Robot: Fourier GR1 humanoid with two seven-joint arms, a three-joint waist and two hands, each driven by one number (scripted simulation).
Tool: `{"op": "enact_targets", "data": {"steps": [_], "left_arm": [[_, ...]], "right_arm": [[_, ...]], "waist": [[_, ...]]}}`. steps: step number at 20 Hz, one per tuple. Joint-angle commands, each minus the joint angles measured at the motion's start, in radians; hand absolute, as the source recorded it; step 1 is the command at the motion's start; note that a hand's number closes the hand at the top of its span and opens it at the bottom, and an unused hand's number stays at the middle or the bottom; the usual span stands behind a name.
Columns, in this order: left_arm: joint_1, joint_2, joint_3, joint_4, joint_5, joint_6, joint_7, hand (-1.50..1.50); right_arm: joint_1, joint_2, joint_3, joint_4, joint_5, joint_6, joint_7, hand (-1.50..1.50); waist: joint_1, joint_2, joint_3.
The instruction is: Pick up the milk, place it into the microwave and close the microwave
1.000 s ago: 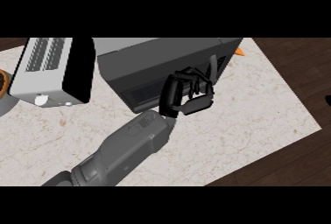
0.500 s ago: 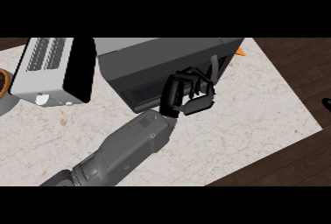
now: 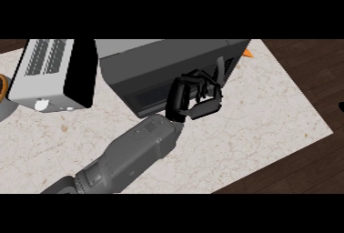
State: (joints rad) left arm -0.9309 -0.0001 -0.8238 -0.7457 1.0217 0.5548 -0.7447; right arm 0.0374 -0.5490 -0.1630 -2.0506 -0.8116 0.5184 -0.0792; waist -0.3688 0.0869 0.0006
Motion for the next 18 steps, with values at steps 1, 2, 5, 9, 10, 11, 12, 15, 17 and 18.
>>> {"op": "enact_targets", "data": {"steps": [1, 2, 5, 9, 10, 11, 12, 15, 17, 18], "left_arm": [[-0.066, 0.000, 0.024, 0.078, 0.025, -0.031, 0.033, 1.50], [-0.060, 0.000, 0.023, 0.078, 0.029, -0.026, 0.025, 1.50], [-0.071, 0.000, 0.004, 0.072, 0.023, -0.047, 0.003, 1.50], [-0.078, 0.000, -0.049, 0.134, 0.002, -0.012, 0.041, 1.50], [-0.080, 0.000, -0.049, 0.145, 0.008, -0.001, 0.054, 1.50], [-0.091, 0.000, -0.060, 0.154, 0.003, 0.007, 0.066, 1.50], [-0.079, 0.000, -0.073, 0.156, 0.005, 0.020, 0.068, 1.50], [-0.076, 0.000, -0.066, 0.180, 0.027, 0.044, 0.095, 1.50], [-0.062, 0.000, -0.061, 0.183, 0.050, 0.041, 0.099, 1.50], [-0.065, 0.000, -0.069, 0.191, 0.047, 0.058, 0.101, 1.50]], "right_arm": [[-0.009, -0.011, -0.003, 0.003, -0.018, 0.005, 0.007, -1.50], [-0.002, -0.014, -0.004, 0.003, -0.024, 0.010, 0.010, -1.50], [-0.014, -0.021, 0.001, -0.003, -0.038, 0.018, 0.013, -1.50], [-0.013, -0.022, 0.006, -0.009, -0.079, 0.044, 0.007, -1.50], [-0.012, -0.019, 0.003, -0.003, -0.086, 0.036, 0.008, -1.50], [-0.026, -0.028, 0.003, -0.011, -0.093, 0.044, 0.009, -1.50], [-0.021, -0.031, 0.016, -0.008, -0.101, 0.054, 0.015, -1.50], [-0.023, -0.050, 0.003, -0.010, -0.117, 0.060, 0.023, -1.50], [-0.008, -0.051, -0.002, -0.022, -0.126, 0.055, 0.026, -1.50], [-0.015, -0.058, -0.012, -0.039, -0.136, 0.059, 0.023, -1.50]], "waist": [[-0.002, 0.018, -0.001], [-0.015, 0.019, -0.001], [-0.007, 0.016, -0.002], [-0.013, 0.011, 0.005], [-0.006, 0.009, 0.004], [-0.004, 0.010, 0.004], [0.000, 0.011, 0.004], [0.021, 0.008, 0.002], [0.028, 0.002, 0.000], [0.025, -0.004, 0.000]]}}
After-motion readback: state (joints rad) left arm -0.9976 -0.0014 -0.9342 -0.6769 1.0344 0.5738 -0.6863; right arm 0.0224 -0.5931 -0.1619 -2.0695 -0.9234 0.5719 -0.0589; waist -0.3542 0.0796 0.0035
